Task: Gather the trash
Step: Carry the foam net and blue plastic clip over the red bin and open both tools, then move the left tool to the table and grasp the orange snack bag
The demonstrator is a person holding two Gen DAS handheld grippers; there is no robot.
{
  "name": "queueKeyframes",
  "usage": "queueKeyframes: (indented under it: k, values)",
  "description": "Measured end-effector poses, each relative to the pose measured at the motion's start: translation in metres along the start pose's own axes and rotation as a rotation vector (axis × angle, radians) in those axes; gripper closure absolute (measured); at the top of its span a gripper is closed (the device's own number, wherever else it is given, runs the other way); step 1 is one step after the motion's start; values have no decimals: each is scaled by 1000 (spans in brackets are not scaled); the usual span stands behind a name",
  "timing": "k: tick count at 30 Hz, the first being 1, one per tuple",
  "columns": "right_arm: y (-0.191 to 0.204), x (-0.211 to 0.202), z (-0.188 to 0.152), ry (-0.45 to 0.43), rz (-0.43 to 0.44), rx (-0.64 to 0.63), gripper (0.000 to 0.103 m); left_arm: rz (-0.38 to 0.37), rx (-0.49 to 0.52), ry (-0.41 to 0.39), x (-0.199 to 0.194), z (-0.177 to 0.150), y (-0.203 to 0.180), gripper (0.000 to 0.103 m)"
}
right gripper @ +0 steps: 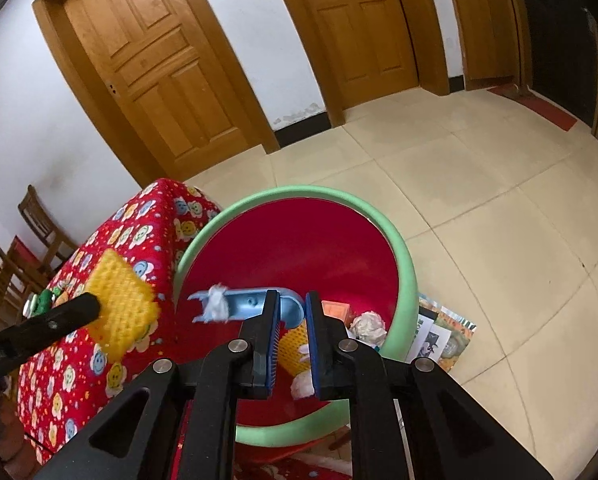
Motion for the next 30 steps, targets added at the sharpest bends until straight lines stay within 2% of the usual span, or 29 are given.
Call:
queueKeyframes:
  k: [3, 5, 7, 10, 18, 26, 30]
  values:
    - [-4, 2, 0, 2, 8, 6, 87, -13, 4, 4, 6, 1, -4, 94]
    - [-5, 1, 0, 1, 12, 10, 84, -17, -6, 2, 8, 3, -5, 88]
    - [-7, -1, 1, -6, 18, 20, 79, -7, -19, 0, 8, 3, -4, 73]
    - [-8, -3, 2, -17, 25, 28, 77, 8, -33, -9, 7, 4, -1, 61]
    - [-6, -12, 2, -26, 35, 32, 76, 23, -46, -22, -3, 6, 9, 61]
    - [4, -24, 7, -45, 41, 7, 71, 107, -112, -53, -27, 7, 47, 61]
    - [10, -27, 7, -46, 39, 2, 57, 191, -167, -71, -40, 5, 81, 61]
Point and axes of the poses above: each gripper's, at about its wrist camera, not at the fingertips, and x roughly the way its jaws point, y to its left, z to its top, the point moved 9 cm from there along x, roughly the way its jaws point, and after that the axes turned 7 degrees about y, right-handed, at the moved point
